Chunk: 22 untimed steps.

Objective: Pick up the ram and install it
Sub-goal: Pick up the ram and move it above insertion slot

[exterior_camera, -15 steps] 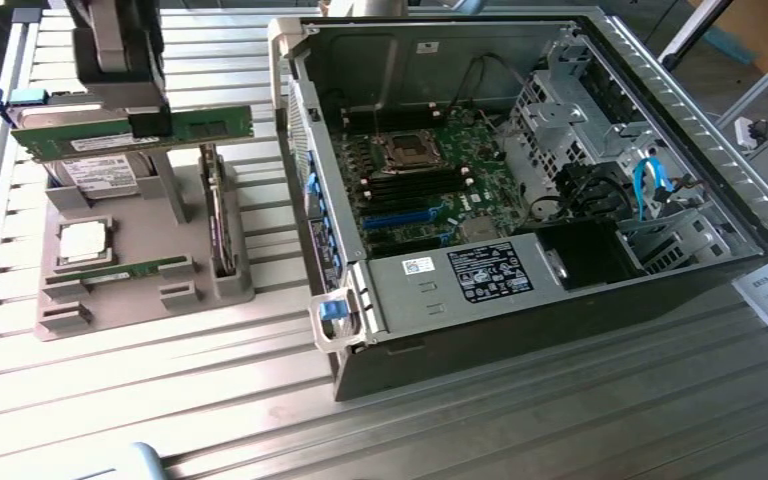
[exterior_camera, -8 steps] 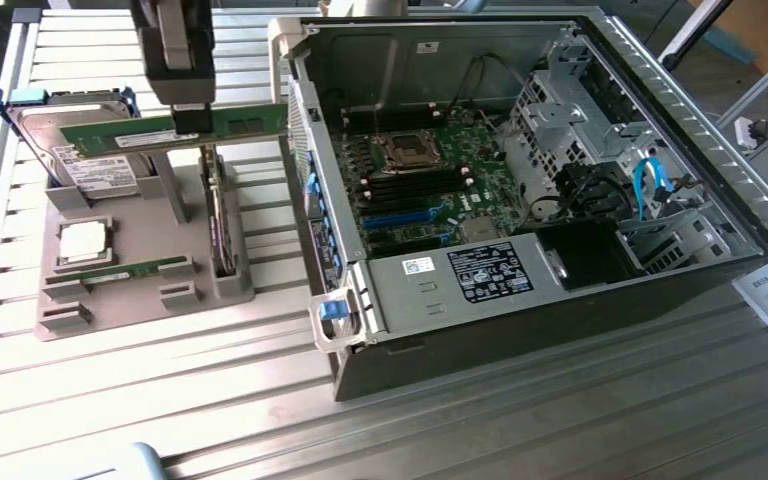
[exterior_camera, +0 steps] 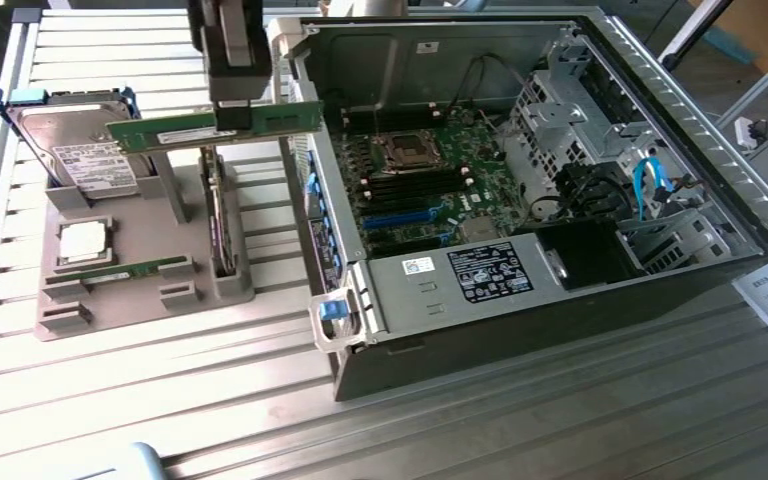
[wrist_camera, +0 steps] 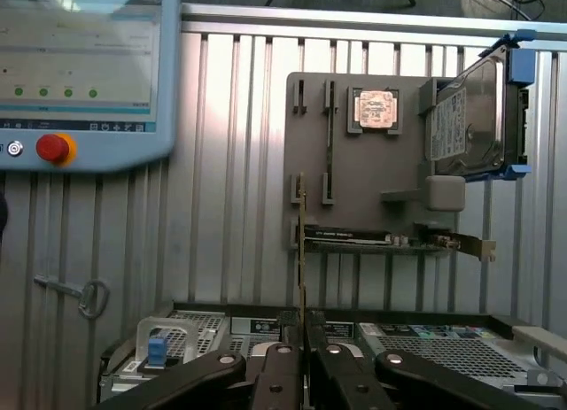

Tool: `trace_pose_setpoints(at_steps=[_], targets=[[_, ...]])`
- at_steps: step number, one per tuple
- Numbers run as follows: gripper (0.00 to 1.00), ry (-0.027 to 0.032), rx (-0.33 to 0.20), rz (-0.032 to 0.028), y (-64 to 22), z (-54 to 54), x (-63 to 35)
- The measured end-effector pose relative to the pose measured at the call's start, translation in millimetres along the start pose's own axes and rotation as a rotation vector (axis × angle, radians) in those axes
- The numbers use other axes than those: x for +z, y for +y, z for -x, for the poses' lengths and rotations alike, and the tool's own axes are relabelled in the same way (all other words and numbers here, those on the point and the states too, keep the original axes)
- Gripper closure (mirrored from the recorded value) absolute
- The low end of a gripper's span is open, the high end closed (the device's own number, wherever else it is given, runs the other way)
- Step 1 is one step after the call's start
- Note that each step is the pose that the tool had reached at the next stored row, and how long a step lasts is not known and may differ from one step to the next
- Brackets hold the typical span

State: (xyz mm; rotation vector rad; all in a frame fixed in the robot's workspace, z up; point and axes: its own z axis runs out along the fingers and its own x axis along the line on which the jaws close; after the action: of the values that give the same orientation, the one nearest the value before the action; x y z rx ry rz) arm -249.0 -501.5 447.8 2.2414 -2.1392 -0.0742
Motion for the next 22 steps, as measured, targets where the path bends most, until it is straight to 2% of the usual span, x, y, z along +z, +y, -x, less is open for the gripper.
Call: trace_pose_setpoints(at_steps=[4,7,10,12,15,20,22], targets=[[0.87,-0.0001,0.000,0.0000,-12.2,-0.6,-0.7],[0.87,0.0000,0.000,0.0002,-26.6,-1.2,-1.6],[0.87,-0.0001,0.000,0.0008,-48.7,-2.3,-2.9],[0.87,-0.0002,0.000,0.0017,-67.0,-3.3,-3.8],[0.87,-0.0002,0.000,0.0024,-82.5,-4.1,-4.6],[0.87,-0.0002,0.000,0.0034,-114.7,-5.6,-6.4],[0.87,-0.0002,0.000,0.0038,-134.1,-6.5,-7.4]])
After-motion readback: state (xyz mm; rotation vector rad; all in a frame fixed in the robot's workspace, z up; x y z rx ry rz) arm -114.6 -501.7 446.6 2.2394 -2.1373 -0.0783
